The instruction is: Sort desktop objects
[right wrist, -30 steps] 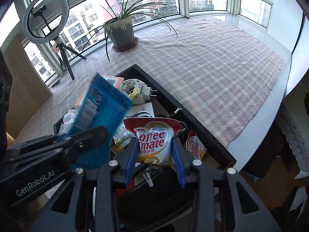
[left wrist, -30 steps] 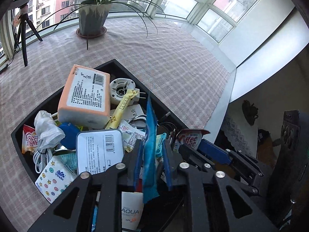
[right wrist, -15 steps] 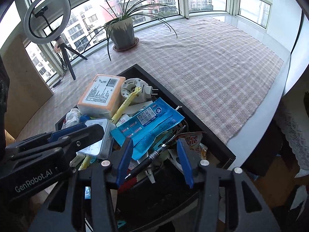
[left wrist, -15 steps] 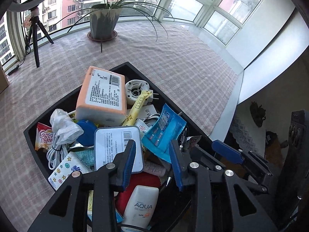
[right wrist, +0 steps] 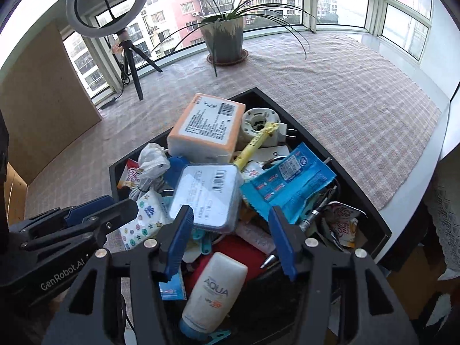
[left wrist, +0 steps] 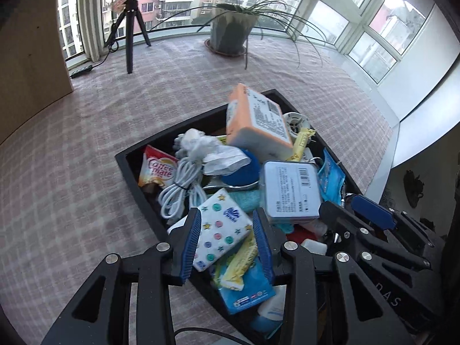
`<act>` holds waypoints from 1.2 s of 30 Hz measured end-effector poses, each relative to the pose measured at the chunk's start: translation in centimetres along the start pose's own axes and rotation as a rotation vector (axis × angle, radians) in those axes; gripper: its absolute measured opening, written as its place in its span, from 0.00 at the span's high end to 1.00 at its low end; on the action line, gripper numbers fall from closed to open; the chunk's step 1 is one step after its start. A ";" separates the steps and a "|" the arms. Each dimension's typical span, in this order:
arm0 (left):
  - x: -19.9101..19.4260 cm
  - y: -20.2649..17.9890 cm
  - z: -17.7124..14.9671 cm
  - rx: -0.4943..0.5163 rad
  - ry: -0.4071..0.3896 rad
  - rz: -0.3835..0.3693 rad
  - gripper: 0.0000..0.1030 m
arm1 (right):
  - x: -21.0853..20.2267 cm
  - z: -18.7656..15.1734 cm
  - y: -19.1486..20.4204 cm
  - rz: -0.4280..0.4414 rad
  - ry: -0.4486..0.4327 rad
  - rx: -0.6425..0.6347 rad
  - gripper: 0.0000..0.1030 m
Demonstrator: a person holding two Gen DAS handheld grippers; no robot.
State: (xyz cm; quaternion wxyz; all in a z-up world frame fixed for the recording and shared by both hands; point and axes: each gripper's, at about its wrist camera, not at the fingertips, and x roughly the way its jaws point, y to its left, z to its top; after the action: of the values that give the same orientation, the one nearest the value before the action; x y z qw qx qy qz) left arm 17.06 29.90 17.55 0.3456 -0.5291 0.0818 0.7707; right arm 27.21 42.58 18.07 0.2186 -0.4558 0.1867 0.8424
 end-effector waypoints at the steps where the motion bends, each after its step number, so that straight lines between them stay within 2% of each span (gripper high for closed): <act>1: -0.3 1.0 -0.2 -0.015 -0.005 0.017 0.65 | 0.1 0.1 0.9 0.010 0.002 -0.012 0.47; 5: -2.1 5.1 -1.2 -0.068 -0.032 0.086 0.64 | 0.6 0.1 4.8 0.045 0.006 -0.067 0.47; 11: -5.7 10.9 -2.9 -0.139 -0.118 0.207 0.53 | 0.8 -0.6 11.1 0.091 0.001 -0.176 0.42; 18: -8.3 17.1 -5.4 -0.241 -0.159 0.313 0.41 | 1.2 -2.2 17.7 0.146 0.000 -0.268 0.42; 24: -9.5 21.9 -7.8 -0.346 -0.144 0.340 0.37 | 2.1 -3.9 22.9 0.195 0.032 -0.345 0.42; 29: -10.1 24.2 -9.6 -0.368 -0.142 0.363 0.36 | 2.6 -4.9 26.5 0.209 0.046 -0.408 0.42; 32: -10.1 25.4 -10.4 -0.381 -0.138 0.374 0.31 | 2.8 -5.3 27.8 0.216 0.049 -0.418 0.42; 36: -10.3 27.0 -11.4 -0.401 -0.137 0.381 0.30 | 3.4 -5.9 29.5 0.222 0.063 -0.429 0.42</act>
State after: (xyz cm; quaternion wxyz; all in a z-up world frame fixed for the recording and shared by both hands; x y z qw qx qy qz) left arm 11.09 -0.47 15.23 0.0877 -0.5087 0.0022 0.8565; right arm 13.76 15.62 15.51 0.0169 -0.4943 0.0591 0.8671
